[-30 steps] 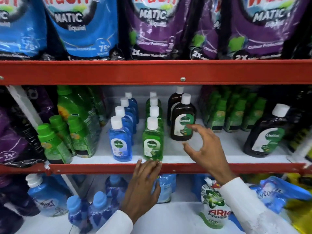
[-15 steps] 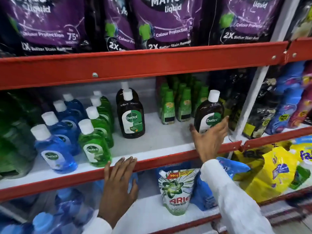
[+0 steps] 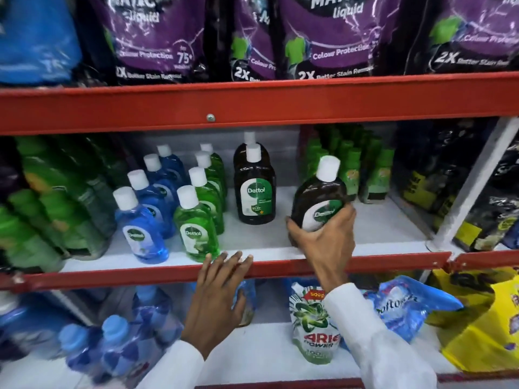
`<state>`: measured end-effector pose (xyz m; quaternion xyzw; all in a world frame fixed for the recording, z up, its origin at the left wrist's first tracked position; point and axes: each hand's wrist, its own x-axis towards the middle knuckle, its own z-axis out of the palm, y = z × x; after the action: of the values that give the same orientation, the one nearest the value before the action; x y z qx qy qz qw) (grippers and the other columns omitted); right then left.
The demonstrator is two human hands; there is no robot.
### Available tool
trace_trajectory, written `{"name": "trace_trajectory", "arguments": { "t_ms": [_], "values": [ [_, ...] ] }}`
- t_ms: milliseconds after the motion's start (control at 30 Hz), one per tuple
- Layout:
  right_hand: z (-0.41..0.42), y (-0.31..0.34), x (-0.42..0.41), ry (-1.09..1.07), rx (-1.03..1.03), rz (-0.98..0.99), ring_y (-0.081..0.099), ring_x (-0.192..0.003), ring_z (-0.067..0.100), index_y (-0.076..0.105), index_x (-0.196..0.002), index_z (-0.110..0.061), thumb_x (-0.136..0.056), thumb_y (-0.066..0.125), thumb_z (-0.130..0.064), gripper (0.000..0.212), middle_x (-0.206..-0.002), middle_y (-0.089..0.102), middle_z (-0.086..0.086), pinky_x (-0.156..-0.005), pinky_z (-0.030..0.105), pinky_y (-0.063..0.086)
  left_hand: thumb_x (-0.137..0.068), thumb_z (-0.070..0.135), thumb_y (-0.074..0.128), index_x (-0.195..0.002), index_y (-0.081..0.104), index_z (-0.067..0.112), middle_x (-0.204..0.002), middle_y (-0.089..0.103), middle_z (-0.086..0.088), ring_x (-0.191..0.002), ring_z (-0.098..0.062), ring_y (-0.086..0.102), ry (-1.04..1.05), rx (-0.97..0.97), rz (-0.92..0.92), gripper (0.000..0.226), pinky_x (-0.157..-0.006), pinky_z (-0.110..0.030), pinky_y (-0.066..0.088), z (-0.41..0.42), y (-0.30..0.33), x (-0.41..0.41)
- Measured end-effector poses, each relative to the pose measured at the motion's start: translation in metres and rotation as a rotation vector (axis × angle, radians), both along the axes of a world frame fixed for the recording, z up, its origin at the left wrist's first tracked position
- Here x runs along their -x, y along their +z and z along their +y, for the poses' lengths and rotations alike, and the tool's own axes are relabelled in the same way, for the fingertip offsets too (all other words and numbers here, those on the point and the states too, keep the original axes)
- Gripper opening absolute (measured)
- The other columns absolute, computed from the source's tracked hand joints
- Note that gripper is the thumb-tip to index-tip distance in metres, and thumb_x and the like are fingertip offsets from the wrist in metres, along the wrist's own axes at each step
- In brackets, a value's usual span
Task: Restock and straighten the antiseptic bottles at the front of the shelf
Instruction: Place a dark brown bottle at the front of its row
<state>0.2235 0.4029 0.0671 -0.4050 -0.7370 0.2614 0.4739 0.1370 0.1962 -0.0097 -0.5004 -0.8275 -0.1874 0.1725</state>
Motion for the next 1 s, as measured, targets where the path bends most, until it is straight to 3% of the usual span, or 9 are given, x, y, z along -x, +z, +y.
{"name": "trace_trajectory", "arguments": {
  "t_ms": [133, 300, 500, 633, 733, 767, 833, 900, 1000],
  "values": [
    [-0.040, 0.003, 0.030, 0.089, 0.003, -0.040, 0.060, -0.109, 0.037, 0.039, -0.120, -0.004, -0.050, 0.083, -0.062, 0.101, -0.118, 0.056, 0.014, -0.081, 0.043, 0.054, -0.076, 0.013, 0.068, -0.145, 0.040, 0.025, -0.141, 0.053, -0.001, -0.134, -0.023, 0.041, -0.028, -0.033, -0.005, 0.075, -0.118, -0.046, 0.022, -0.011, -0.001, 0.005],
    [-0.067, 0.000, 0.052, 0.119, 0.037, -0.082, 0.060, -0.110, 0.035, 0.041, -0.124, -0.007, -0.047, 0.084, -0.060, 0.103, -0.118, 0.056, 0.011, -0.082, 0.042, 0.055, -0.073, 0.007, 0.069, -0.146, 0.037, 0.021, -0.145, 0.050, -0.003, -0.138, -0.019, 0.037, -0.069, -0.092, -0.039, 0.081, -0.119, -0.043, 0.018, -0.022, -0.005, 0.011],
    [-0.075, -0.004, 0.055, 0.102, 0.022, -0.099, 0.057, -0.114, 0.036, 0.042, -0.126, -0.006, -0.048, 0.084, -0.067, 0.108, -0.121, 0.054, 0.013, -0.085, 0.045, 0.054, -0.080, 0.014, 0.063, -0.144, 0.040, 0.022, -0.145, 0.050, 0.000, -0.138, -0.018, 0.038, -0.071, -0.093, -0.065, 0.069, -0.120, -0.040, 0.017, -0.025, -0.005, 0.013],
    [-0.054, -0.012, 0.042, 0.278, 0.075, -0.130, 0.060, -0.109, 0.029, 0.048, -0.122, -0.012, -0.045, 0.081, -0.076, 0.107, -0.117, 0.059, 0.010, -0.090, 0.042, 0.057, -0.086, 0.034, 0.054, -0.138, 0.049, 0.019, -0.139, 0.057, 0.001, -0.131, -0.018, 0.049, -0.005, -0.157, -0.089, 0.054, -0.117, -0.035, 0.022, -0.020, 0.002, 0.008],
    [-0.024, -0.011, 0.022, 0.521, 0.171, -0.172, 0.062, -0.099, 0.007, 0.047, -0.134, -0.016, -0.060, 0.093, -0.038, 0.090, -0.116, 0.061, -0.004, -0.086, 0.015, 0.051, -0.088, 0.042, 0.051, -0.135, 0.053, 0.018, -0.132, 0.063, -0.001, -0.120, -0.019, 0.057, 0.063, -0.273, -0.186, 0.052, -0.109, -0.035, 0.037, -0.010, 0.017, 0.005],
    [-0.014, -0.011, 0.016, 0.577, 0.185, -0.222, 0.062, -0.099, 0.006, 0.045, -0.139, -0.014, -0.068, 0.090, -0.024, 0.085, -0.119, 0.062, -0.004, -0.085, 0.013, 0.049, -0.089, 0.043, 0.052, -0.135, 0.053, 0.018, -0.130, 0.065, -0.003, -0.117, -0.020, 0.059, 0.082, -0.298, -0.234, 0.052, -0.104, -0.034, 0.043, -0.004, 0.024, 0.005],
    [0.003, -0.015, 0.011, 0.629, 0.215, -0.257, 0.067, -0.103, 0.012, 0.045, -0.142, -0.014, -0.077, 0.082, -0.010, 0.075, -0.126, 0.067, 0.002, -0.092, 0.024, 0.053, -0.090, 0.043, 0.055, -0.134, 0.052, 0.018, -0.123, 0.069, -0.007, -0.108, -0.023, 0.065, 0.103, -0.332, -0.300, 0.052, -0.092, -0.033, 0.051, 0.009, 0.038, 0.008],
    [0.010, -0.020, 0.011, 0.630, 0.196, -0.236, 0.072, -0.101, 0.015, 0.056, -0.134, -0.016, -0.080, 0.078, -0.005, 0.059, -0.118, 0.073, 0.005, -0.096, 0.037, 0.057, -0.089, 0.042, 0.060, -0.129, 0.054, 0.018, -0.109, 0.074, -0.008, -0.096, -0.026, 0.069, 0.105, -0.357, -0.333, 0.047, -0.080, -0.034, 0.055, 0.022, 0.047, 0.011],
    [0.009, -0.023, 0.011, 0.618, 0.156, -0.213, 0.072, -0.097, 0.011, 0.070, -0.115, -0.014, -0.081, 0.078, -0.005, 0.036, -0.106, 0.077, 0.000, -0.094, 0.032, 0.058, -0.087, 0.039, 0.066, -0.122, 0.059, 0.016, -0.096, 0.076, -0.009, -0.087, -0.029, 0.070, 0.132, -0.385, -0.391, 0.043, -0.075, -0.036, 0.055, 0.036, 0.051, 0.016]
  ]
}}
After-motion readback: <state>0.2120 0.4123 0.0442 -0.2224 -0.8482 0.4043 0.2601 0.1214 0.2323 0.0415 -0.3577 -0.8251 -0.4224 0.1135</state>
